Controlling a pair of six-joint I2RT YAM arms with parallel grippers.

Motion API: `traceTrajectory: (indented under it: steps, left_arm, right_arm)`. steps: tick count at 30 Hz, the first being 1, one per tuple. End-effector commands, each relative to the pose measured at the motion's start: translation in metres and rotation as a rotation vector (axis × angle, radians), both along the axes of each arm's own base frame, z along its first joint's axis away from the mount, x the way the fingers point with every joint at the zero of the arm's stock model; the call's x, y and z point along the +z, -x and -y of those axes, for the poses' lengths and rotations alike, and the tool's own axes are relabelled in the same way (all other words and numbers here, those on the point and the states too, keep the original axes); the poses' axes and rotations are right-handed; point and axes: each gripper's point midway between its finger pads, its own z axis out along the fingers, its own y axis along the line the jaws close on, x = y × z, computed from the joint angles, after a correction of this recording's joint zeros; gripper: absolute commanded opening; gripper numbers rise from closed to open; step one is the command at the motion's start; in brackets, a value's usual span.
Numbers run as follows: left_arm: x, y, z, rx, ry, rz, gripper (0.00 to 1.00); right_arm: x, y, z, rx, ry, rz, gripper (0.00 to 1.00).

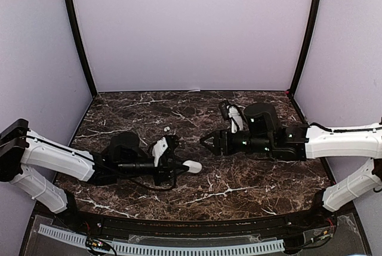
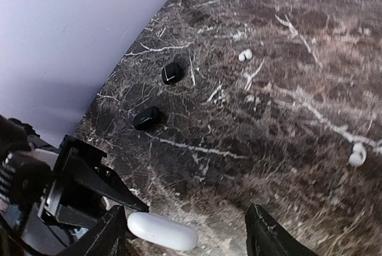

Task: Insert the wireless bluetooth earbuds into the charging case
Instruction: Pass from the left arm to the right

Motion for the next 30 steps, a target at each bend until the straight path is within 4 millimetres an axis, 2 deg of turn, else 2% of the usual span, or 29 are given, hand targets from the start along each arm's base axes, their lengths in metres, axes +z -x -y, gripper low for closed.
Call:
traceTrajectory:
  steps: [1,4,7,14,19,21,24,25,27,30]
  left_arm:
    - [0.002,-0.014,-0.007,0.106,-0.122,0.341,0.13]
    - [0.005,-0.016,-0.005,0.161,-0.173,0.472,0.13]
    - [0.006,-0.018,-0.005,0.208,-0.217,0.570,0.13]
    - [0.002,-0.014,0.000,0.213,-0.250,0.647,0.13]
    - [0.001,-0.010,0.004,0.203,-0.213,0.613,0.13]
    - [0.003,-0.014,0.004,0.227,-0.166,0.529,0.13]
    - [0.003,-0.034,0.000,0.260,-0.085,0.218,0.13]
    - [0.005,-0.033,0.000,0.220,-0.041,0.110,0.13]
    - [0.014,-0.044,-0.010,0.253,0.043,-0.019,0.13]
    - [0.030,-0.050,-0.016,0.268,0.140,-0.158,0.12]
  right_arm:
    - [-0.024,0.017,0.005,-0.184,-0.156,-0.457,0.67]
    - [-0.036,0.022,0.008,-0.273,-0.220,-0.622,0.63]
    - [-0.038,0.025,0.008,-0.324,-0.290,-0.730,0.63]
    - [-0.041,0.028,0.000,-0.335,-0.368,-0.831,0.63]
    - [-0.041,0.024,-0.008,-0.302,-0.370,-0.802,0.62]
    - [-0.036,0.015,-0.005,-0.290,-0.367,-0.724,0.62]
    - [-0.036,-0.002,0.013,-0.297,-0.321,-0.590,0.61]
    - [-0.032,-0.009,0.020,-0.283,-0.311,-0.520,0.61]
    - [-0.020,-0.020,0.034,-0.240,-0.306,-0.352,0.63]
    - [-0.004,-0.021,0.052,-0.171,-0.293,-0.113,0.67]
